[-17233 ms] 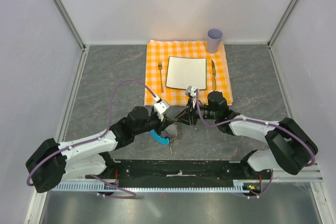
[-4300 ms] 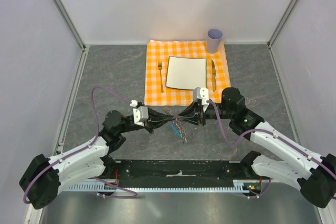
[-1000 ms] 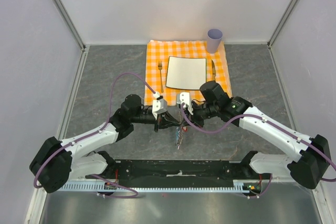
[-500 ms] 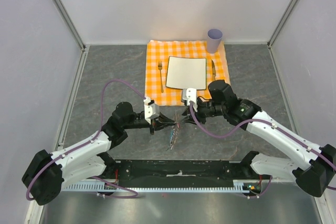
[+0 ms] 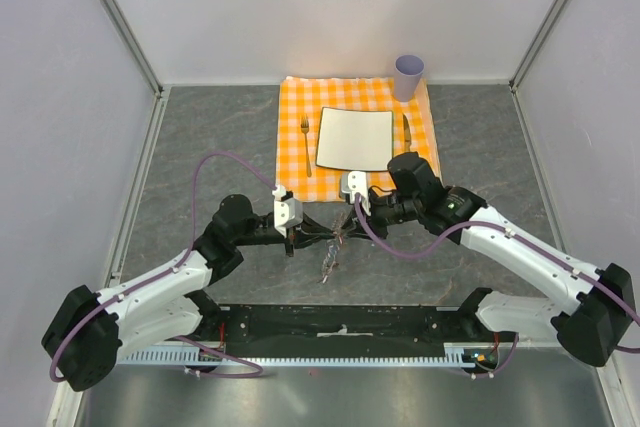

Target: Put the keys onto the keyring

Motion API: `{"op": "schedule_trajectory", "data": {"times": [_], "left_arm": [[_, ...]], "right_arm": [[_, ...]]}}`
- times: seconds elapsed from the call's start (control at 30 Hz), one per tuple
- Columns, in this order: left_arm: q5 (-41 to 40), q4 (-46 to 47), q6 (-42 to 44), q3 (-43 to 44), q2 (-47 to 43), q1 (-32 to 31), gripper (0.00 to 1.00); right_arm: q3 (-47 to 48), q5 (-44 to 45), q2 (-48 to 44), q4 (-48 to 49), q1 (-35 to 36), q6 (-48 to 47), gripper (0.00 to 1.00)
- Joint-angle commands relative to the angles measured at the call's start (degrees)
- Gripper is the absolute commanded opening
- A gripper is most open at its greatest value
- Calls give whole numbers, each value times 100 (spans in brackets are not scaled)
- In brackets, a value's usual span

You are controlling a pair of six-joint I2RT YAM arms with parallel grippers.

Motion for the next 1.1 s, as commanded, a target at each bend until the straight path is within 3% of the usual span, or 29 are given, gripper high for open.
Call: {"op": "schedule_trajectory", "data": {"times": [0.0,0.1,0.27,0.6,1.07], "left_arm": [[152,531,168,22,-95,16,2],[178,601,150,5,-139,8,2],[169,627,124,-13,-174,8,2],[-191,1268,-131,-382,-578,16,2],[-33,2288,-571,-575,-429,16,2]], "right_arm": [[-7,-257,32,151,-9,-132,26],[-16,-283,58,159,-9,-149,21],[-16,-301,76,177,-9,-141,0],[-78,-283,137,221,-9,-62,0],[-148,-512,295,432,-9,114,0]]}}
